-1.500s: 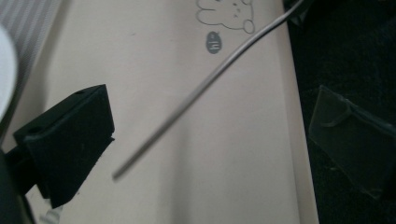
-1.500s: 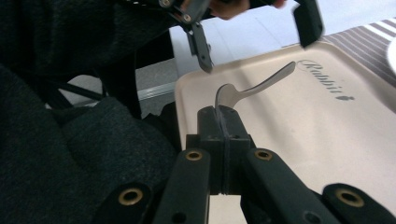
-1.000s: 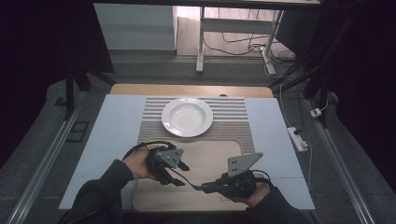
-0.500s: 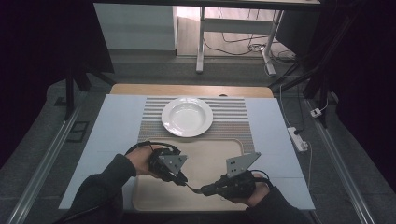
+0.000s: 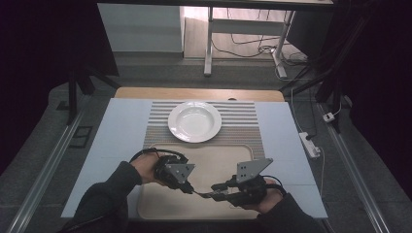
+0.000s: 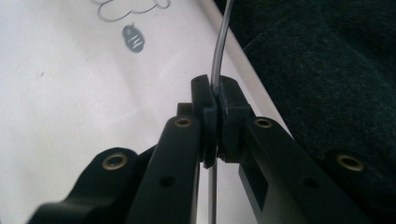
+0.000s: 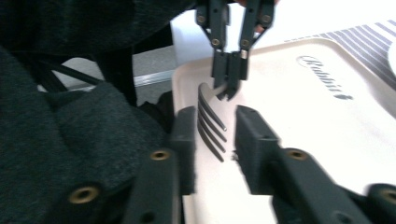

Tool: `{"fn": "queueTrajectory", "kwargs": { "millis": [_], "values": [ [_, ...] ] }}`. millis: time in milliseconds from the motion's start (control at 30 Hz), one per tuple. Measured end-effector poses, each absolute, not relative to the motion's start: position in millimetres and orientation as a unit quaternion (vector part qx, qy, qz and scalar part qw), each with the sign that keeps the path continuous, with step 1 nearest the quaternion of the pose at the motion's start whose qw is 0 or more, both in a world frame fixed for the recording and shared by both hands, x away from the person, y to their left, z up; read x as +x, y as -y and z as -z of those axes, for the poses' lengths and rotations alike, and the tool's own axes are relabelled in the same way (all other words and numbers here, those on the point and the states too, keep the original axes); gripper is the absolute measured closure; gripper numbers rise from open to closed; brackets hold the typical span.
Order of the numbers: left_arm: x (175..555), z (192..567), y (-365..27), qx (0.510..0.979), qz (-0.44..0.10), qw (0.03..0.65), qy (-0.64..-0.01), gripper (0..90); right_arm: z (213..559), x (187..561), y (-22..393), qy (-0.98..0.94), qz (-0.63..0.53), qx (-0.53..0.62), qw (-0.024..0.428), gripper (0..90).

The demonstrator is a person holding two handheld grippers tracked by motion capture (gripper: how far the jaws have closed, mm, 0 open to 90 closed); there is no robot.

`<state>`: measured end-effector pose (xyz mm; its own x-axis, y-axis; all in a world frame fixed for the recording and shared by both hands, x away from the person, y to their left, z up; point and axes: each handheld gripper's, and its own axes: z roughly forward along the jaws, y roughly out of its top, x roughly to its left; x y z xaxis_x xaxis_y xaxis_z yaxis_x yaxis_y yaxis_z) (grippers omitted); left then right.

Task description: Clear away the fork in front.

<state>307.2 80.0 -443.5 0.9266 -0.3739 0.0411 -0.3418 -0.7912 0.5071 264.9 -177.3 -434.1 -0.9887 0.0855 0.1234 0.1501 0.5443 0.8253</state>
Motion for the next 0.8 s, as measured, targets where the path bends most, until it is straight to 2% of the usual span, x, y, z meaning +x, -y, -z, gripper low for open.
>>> {"fn": "queueTrajectory", "kwargs": {
  "millis": [233,367,567,800],
  "values": [
    [308.9,445.5,-85.6,0.959,0.038,0.253,0.119,87.1,435.8,267.8,180.8,0.882,0.461,-0.093,-0.020,41.4],
    [309.2,444.7,-88.9,0.964,0.051,0.249,0.074,87.0,436.8,271.2,184.9,0.881,0.452,-0.127,-0.054,32.5],
    [308.4,446.4,-96.2,0.966,0.052,0.251,0.009,87.0,436.1,274.3,194.6,0.877,0.440,-0.171,-0.092,24.4],
    [308.0,448.2,-104.3,0.963,0.052,0.256,-0.072,86.9,437.8,273.0,206.5,0.869,0.432,-0.215,-0.108,17.5]
  ]
}}
